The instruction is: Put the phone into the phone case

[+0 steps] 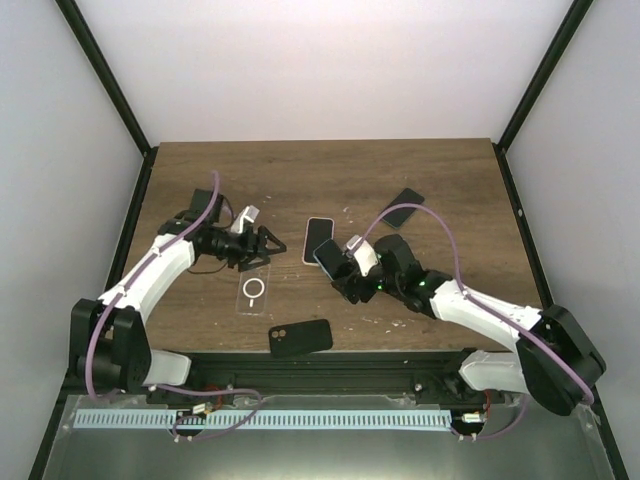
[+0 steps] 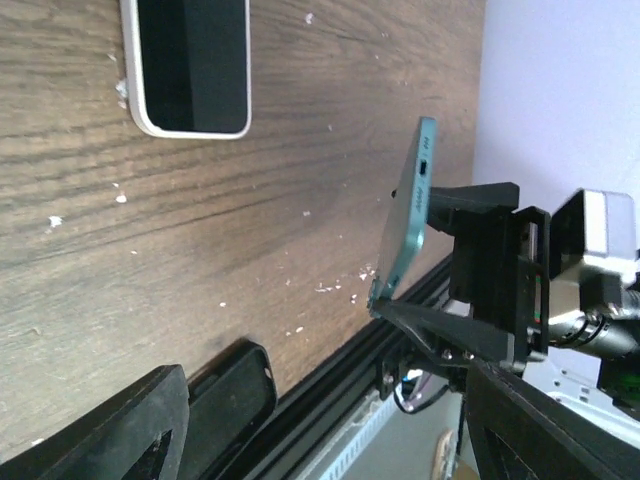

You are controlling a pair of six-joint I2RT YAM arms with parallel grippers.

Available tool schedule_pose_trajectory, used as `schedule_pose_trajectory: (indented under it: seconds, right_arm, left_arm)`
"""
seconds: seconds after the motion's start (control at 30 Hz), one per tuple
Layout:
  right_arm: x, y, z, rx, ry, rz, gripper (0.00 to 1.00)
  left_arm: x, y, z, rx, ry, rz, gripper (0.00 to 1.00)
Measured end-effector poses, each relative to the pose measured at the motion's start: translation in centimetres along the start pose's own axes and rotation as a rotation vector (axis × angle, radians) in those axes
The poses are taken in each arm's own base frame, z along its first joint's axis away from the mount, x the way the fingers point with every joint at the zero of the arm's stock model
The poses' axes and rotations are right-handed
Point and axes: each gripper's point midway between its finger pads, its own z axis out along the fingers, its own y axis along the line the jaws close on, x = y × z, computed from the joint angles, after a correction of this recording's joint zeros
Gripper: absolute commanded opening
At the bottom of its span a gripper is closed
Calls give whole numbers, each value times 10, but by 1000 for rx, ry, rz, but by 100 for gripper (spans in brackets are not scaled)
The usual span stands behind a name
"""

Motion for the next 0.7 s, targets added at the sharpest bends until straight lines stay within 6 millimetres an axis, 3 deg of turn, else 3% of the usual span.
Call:
schedule_pose_trajectory:
  seconds: [0.1, 0.27, 0.43, 0.5, 0.7]
  right_arm:
    - [-13, 20, -5, -82, -55, -130, 56]
    - [-19, 48, -8, -202, -86, -303, 55]
    - [-32, 74, -15, -296, -135, -450, 54]
    - [-38, 81, -18, -315, -157, -492, 54]
    - [-38, 87, -19, -330, -165, -575, 54]
  left_arm:
    - [5, -4, 2, 34, 33, -3, 75]
    - [20, -19, 12, 90, 106, 29, 77]
    - [41, -38, 25, 158, 198, 70, 68]
    - [44, -40, 28, 175, 219, 67, 62]
    - [46, -38, 33, 201, 252, 45, 29]
